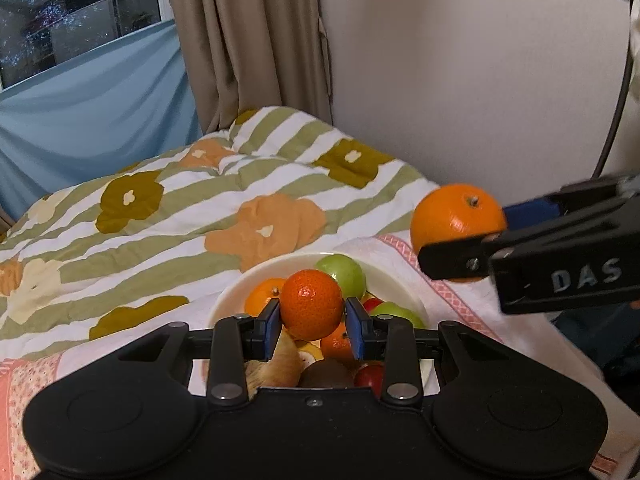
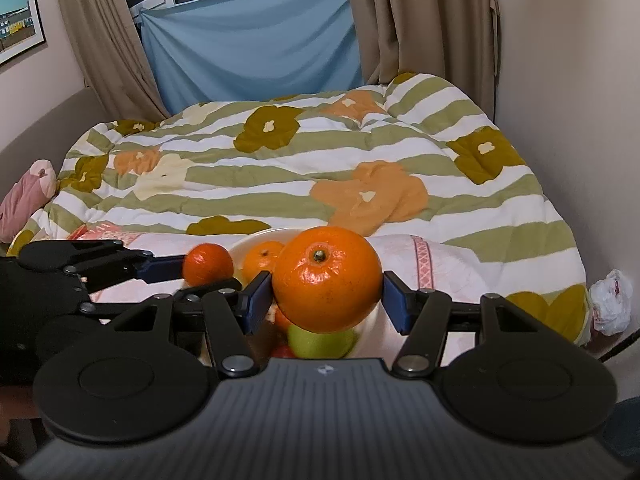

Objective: Organize fruits
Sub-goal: 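Open the left tool to drop the tangerine while the right tool releases the orange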

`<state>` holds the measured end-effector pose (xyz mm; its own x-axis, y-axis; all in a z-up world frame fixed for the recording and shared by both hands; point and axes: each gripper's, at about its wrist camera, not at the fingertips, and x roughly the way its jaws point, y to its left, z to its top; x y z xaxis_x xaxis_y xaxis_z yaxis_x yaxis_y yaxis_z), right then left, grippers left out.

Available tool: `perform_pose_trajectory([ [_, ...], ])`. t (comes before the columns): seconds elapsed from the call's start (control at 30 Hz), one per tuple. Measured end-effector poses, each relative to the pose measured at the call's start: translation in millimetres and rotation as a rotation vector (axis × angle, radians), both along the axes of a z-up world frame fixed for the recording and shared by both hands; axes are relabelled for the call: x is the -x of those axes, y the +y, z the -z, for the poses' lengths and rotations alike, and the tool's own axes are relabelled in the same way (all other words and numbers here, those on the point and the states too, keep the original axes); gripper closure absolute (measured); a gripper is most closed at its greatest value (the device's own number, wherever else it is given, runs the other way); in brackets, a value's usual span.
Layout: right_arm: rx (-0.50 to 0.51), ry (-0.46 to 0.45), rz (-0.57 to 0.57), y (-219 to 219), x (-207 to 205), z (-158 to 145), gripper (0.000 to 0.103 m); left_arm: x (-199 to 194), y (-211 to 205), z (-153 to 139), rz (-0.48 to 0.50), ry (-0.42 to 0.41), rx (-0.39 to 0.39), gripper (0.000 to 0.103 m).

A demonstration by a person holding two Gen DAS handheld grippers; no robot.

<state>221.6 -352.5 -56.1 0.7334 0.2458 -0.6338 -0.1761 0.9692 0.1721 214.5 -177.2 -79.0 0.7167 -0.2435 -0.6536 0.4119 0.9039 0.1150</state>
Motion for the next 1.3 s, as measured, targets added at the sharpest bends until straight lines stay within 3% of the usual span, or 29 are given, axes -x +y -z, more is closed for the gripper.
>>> perform_pose_trajectory([
  [0.2,-0.008,0.02,-0.02,-12.4,-14.7,13.4,0.029,-13.9,-14.0,17.9,-0.02,0.032,-0.041,0.065],
  [0.27,-0.014,0.025,-0.024,-15.1,-18.4,16.5,0.03,-15.5,-17.5,20.2,-0.022,0.038,-0.057,0.06],
  [0.37,-0.015,0.031,-0.033,-16.3,-22.3,18.9,0.03,-12.1,-17.6,18.5,-0.037,0.017,-0.06,0.02],
  [0.4,-0.015,0.033,-0.037,-15.8,-23.6,19.4,0.03,-9.8,-16.5,16.4,-0.041,0.004,-0.054,0.018],
  [0.73,-0.012,0.042,-0.114,10.7,-39.0,23.3,0.03,6.7,6.9,3.9,-0.103,0.008,-0.035,0.016],
  [1.17,0.002,0.067,-0.165,35.0,-60.4,50.7,0.029,21.8,34.9,-3.0,-0.189,0.012,-0.022,0.015],
  [1.3,-0.011,0.055,-0.199,32.8,-60.1,55.6,0.024,24.3,36.9,-1.2,-0.199,0.02,-0.024,0.015],
])
